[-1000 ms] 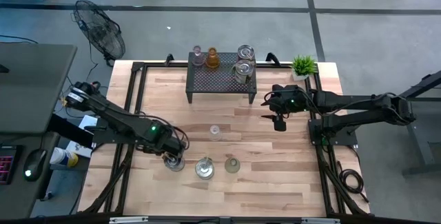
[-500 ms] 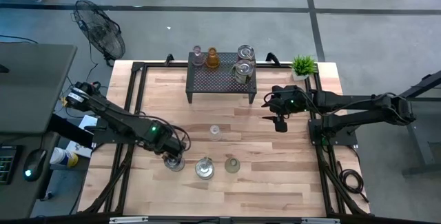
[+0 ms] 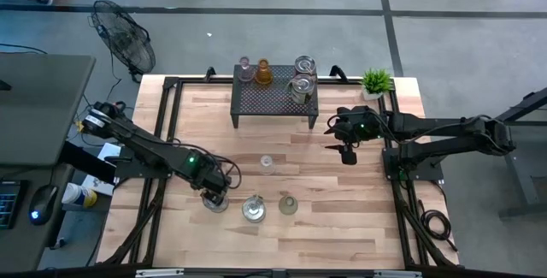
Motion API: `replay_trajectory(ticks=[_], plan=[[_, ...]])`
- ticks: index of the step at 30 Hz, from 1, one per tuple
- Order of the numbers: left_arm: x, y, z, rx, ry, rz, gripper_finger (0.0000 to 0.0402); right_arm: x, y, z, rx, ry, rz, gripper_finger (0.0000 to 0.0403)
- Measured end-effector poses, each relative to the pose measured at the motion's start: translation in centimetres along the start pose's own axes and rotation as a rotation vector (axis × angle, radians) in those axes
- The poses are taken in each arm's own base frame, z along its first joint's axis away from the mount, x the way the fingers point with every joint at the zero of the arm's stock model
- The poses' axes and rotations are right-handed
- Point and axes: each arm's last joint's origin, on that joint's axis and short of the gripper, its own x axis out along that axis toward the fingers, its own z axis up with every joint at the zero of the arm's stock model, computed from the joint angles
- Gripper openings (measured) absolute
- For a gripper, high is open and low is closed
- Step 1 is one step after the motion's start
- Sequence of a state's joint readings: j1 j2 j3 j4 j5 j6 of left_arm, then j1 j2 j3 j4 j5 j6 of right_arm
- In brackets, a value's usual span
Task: Pick & Place candle stick holders
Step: Put the brown scented candle on the shelf aligned with the other scented candles
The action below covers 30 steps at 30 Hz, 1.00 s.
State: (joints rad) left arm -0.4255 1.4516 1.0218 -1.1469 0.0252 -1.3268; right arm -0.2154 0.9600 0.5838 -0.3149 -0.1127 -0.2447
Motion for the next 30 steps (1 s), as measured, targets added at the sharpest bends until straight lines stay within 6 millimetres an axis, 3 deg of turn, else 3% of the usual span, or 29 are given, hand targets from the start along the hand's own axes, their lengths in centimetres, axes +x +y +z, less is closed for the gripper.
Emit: replay_trajectory(ticks=[7,30], plan=[[1.2,-0.9,0.2,0.136,0.029,0.020,0.0210,0.0,0.0,0.0,0.019,0.001,0.000,0.0224],[1.4,-1.4,0.3,0.154,0.011,-0.015,0.0054,0.0,0.0,0.0,0.036,0.003,0.000,0.0224]])
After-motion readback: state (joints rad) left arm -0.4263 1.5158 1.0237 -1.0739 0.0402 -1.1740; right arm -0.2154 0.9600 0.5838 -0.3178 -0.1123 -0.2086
